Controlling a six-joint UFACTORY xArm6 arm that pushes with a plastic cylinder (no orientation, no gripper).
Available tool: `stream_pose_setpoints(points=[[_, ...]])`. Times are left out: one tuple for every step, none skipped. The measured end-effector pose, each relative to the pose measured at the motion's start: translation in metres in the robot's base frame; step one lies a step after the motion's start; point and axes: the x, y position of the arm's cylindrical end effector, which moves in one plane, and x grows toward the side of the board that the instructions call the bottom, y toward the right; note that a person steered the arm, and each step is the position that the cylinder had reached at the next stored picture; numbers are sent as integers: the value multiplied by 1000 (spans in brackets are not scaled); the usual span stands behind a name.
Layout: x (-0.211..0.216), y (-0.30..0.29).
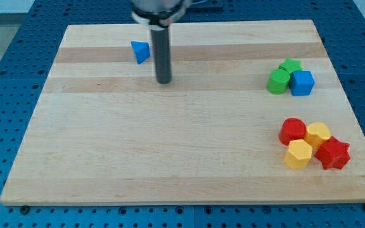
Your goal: Place the blue triangle to the center
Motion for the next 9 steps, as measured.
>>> stream_pose_setpoints(points=[[0, -51], [0, -82], [-5, -89], [-28, -89], [-57, -89], [-76, -87], [-85, -67], [-92, -44], [-92, -26]])
